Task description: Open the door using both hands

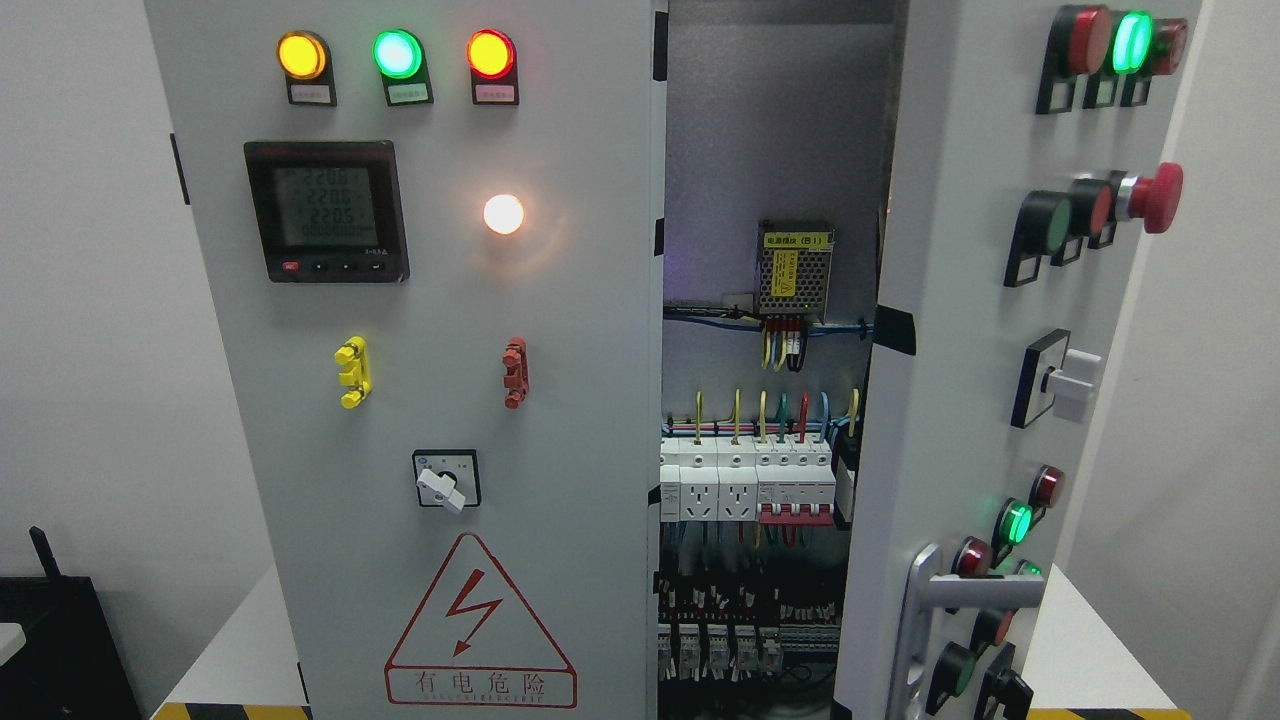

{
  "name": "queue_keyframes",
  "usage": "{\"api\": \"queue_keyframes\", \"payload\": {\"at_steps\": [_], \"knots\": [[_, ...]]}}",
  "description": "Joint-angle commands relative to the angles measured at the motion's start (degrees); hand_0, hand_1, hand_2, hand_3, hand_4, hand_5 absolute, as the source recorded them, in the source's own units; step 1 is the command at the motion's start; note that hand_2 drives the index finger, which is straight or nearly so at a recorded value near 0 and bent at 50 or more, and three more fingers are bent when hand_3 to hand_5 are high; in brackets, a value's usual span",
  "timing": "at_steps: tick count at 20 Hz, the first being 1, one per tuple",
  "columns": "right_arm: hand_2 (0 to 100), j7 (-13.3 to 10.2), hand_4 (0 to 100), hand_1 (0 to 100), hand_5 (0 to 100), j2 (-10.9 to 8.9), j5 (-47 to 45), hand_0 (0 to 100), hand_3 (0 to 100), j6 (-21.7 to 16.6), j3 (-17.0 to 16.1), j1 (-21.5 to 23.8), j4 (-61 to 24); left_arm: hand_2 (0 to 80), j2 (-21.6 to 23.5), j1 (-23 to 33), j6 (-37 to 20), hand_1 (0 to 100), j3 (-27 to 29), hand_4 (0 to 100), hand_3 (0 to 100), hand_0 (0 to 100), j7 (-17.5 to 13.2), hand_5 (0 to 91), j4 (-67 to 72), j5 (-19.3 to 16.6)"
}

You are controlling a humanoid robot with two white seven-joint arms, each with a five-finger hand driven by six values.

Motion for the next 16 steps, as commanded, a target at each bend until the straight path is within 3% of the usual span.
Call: {"api": "queue_keyframes", "payload": {"at_steps": [1, 3, 7, 14, 16], "knots": [[0, 0.01, 0, 39, 0, 0.0, 0.0, 12, 0, -0.05, 0.0, 0.01, 0.0, 0.0, 5.87, -26.15, 0.01, 39, -32.08, 0, 0, 12, -0.11, 0.0, -1.3, -2.41], [0, 0.01, 0, 39, 0, 0.0, 0.0, 12, 0, -0.05, 0.0, 0.01, 0.0, 0.0, 3.94, -30.56, 0.19, 39, -35.44, 0, 0, 12, -0.11, 0.0, -1.82, -3.72], [0, 0.01, 0, 39, 0, 0.0, 0.0, 12, 0, -0.05, 0.0, 0.01, 0.0, 0.0, -0.37, -39.52, 0.89, 39, -43.17, 0, 0, 12, -0.2, 0.0, -4.81, -11.02], [0, 0.01, 0, 39, 0, 0.0, 0.0, 12, 0, -0.05, 0.0, 0.01, 0.0, 0.0, -0.46, -60.17, 0.98, 39, -67.68, 0, 0, 12, -0.2, 0.0, -5.16, -10.59], [0, 0.01, 0, 39, 0, 0.0, 0.0, 12, 0, -0.05, 0.0, 0.01, 0.0, 0.0, -0.47, -66.49, 0.98, 39, -74.53, 0, 0, 12, -0.29, 0.0, -5.51, -8.5]]}}
